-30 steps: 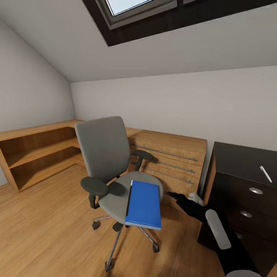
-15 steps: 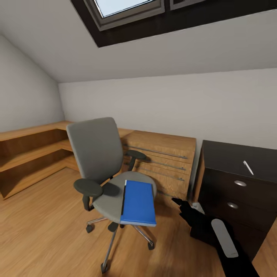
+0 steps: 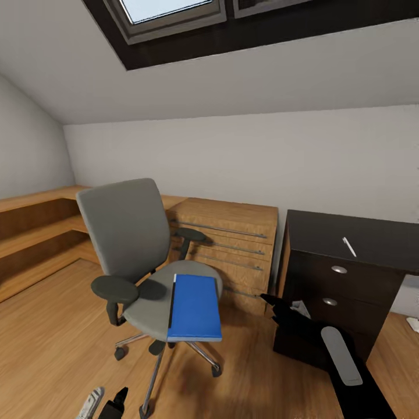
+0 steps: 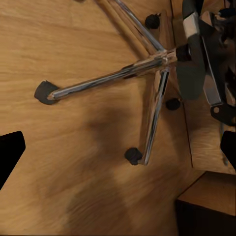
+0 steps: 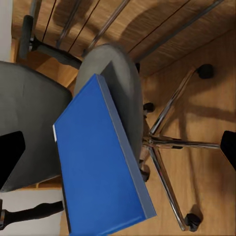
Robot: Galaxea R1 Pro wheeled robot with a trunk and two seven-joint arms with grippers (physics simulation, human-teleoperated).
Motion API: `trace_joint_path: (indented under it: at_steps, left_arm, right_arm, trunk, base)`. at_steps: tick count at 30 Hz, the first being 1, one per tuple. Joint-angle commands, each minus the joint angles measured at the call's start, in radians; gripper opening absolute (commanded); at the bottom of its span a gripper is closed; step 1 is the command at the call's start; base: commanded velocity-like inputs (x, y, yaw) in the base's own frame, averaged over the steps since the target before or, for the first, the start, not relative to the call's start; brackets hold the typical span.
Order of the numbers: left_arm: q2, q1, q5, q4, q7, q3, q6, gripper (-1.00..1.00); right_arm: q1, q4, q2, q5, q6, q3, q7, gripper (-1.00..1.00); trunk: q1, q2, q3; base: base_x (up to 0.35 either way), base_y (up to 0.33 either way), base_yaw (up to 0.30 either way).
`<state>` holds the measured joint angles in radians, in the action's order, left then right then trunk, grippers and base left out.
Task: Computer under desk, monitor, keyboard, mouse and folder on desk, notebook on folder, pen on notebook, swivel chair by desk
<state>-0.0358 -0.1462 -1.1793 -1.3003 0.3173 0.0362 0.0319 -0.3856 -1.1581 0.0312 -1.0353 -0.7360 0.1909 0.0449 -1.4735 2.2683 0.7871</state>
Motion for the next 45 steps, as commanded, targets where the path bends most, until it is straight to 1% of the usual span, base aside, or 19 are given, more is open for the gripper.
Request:
trace_joint_path:
  at_steps: [1,5,8,10,20,21,24,25,30,31,32,33,34,38,39,40,41,42,45]
  left_arm:
    - [0.0,0.001,-0.005,-0.006,0.005,0.001,-0.008,1.0]
    - [0.004,0.003,-0.006,-0.015,0.002,0.002,-0.032,1.0]
    - [0.004,0.003,-0.004,-0.016,0.002,0.003,-0.038,1.0]
    - [0.005,0.003,0.002,-0.018,0.003,0.004,-0.044,1.0]
    - [0.006,-0.001,0.001,-0.023,0.002,0.005,-0.08,1.0]
    - [0.009,-0.001,0.0,-0.024,0.002,0.007,-0.085,1.0]
    - [0.024,-0.002,0.002,-0.024,0.002,0.015,-0.091,1.0]
    - [0.042,-0.002,0.003,-0.024,0.002,0.019,-0.096,1.0]
    - [0.091,0.01,0.006,-0.022,-0.005,0.024,-0.154,1.0]
    - [0.11,0.037,0.008,-0.015,-0.011,0.025,-0.179,1.0]
    - [0.12,0.056,0.008,-0.008,-0.014,0.028,-0.188,1.0]
    - [0.13,0.081,0.008,0.009,-0.016,0.036,-0.197,1.0]
    - [0.143,0.122,0.008,0.039,-0.019,0.051,-0.211,1.0]
    - [0.161,0.203,-0.001,0.108,-0.022,0.088,-0.233,1.0]
    - [0.167,0.23,-0.004,0.132,-0.022,0.101,-0.254,1.0]
    - [0.169,0.239,-0.006,0.14,-0.022,0.106,-0.267,1.0]
    - [0.173,0.253,-0.008,0.153,-0.023,0.113,-0.299,1.0]
    - [0.174,0.257,-0.009,0.157,-0.023,0.116,-0.314,1.0]
    - [0.177,0.267,-0.012,0.166,-0.024,0.121,-0.346,1.0]
  right_arm:
    - [-0.001,-0.004,-0.001,-0.006,-0.005,0.001,0.005,1.0]
    - [-0.001,-0.014,-0.002,-0.006,-0.005,0.001,0.005,1.0]
    - [0.0,-0.016,-0.002,-0.007,-0.006,0.0,0.005,1.0]
    - [0.0,-0.018,-0.001,-0.008,-0.006,-0.001,0.006,1.0]
    - [0.001,-0.018,-0.001,-0.008,-0.005,-0.002,0.006,1.0]
    - [0.001,-0.018,-0.002,-0.008,-0.005,-0.002,0.006,1.0]
    - [0.001,-0.018,-0.005,-0.007,-0.005,-0.002,0.006,1.0]
    - [0.001,-0.018,-0.006,-0.007,-0.005,-0.003,0.006,1.0]
    - [0.001,-0.018,-0.009,-0.002,-0.002,-0.004,0.007,1.0]
    - [0.001,-0.018,-0.01,-0.001,-0.001,-0.004,0.007,1.0]
    - [0.001,-0.018,-0.01,0.0,-0.001,-0.005,0.007,1.0]
    - [0.001,-0.018,-0.011,0.001,0.0,-0.005,0.007,1.0]
    - [0.001,-0.018,-0.012,0.001,0.0,-0.005,0.007,1.0]
    - [0.001,-0.018,-0.014,0.002,0.001,-0.005,0.007,1.0]
    - [0.001,-0.018,-0.015,0.003,0.001,-0.005,0.008,1.0]
    - [0.001,-0.018,-0.015,0.003,0.001,-0.006,0.008,1.0]
    - [0.001,-0.019,-0.015,0.003,0.002,-0.011,0.009,1.0]
    - [0.001,-0.019,-0.016,0.003,0.002,-0.017,0.009,1.0]
    - [0.001,-0.019,-0.017,0.004,0.004,-0.045,0.01,1.0]
  trunk:
    - [0.0,0.0,0.001]
    - [0.0,0.0,0.001]
    - [0.0,0.0,0.001]
    - [0.0,0.0,0.001]
    - [0.0,0.0,0.001]
    - [0.0,0.0,0.001]
    - [0.0,0.0,0.001]
    - [0.0,0.0,0.001]
    - [0.0,0.0,0.001]
    - [0.0,0.0,0.001]
    - [0.0,0.0,0.001]
    - [0.0,0.0,0.001]
    - [0.0,0.0,0.001]
    - [0.0,0.0,0.001]
    - [0.0,0.0,0.001]
    - [0.0,0.0,0.001]
    - [0.0,0.0,0.001]
    - [0.0,0.0,0.001]
    - [0.0,0.0,0.001]
  base:
    - [0.0,0.0,-0.12]
    - [0.0,0.0,-0.068]
    - [-0.002,-0.002,-0.026]
    - [-0.177,-0.181,-0.093]
    - [-0.222,-0.231,-0.044]
    - [-0.247,-0.24,-0.007]
    - [-0.256,-0.186,-0.005]
    - [-0.172,-0.096,-0.002]
    - [-0.093,-0.052,-0.001]
    - [-0.036,-0.02,0.0]
    - [-0.029,-0.016,0.0]
    - [-0.023,-0.013,0.0]
    - [-0.015,-0.008,0.0]
    - [-0.009,-0.005,0.0]
    - [-0.004,-0.002,0.0]
    - [-0.003,-0.002,-0.006]
    - [-0.002,-0.001,-0.055]
    - [-0.002,-0.001,-0.095]
    - [-0.001,-0.001,-0.166]
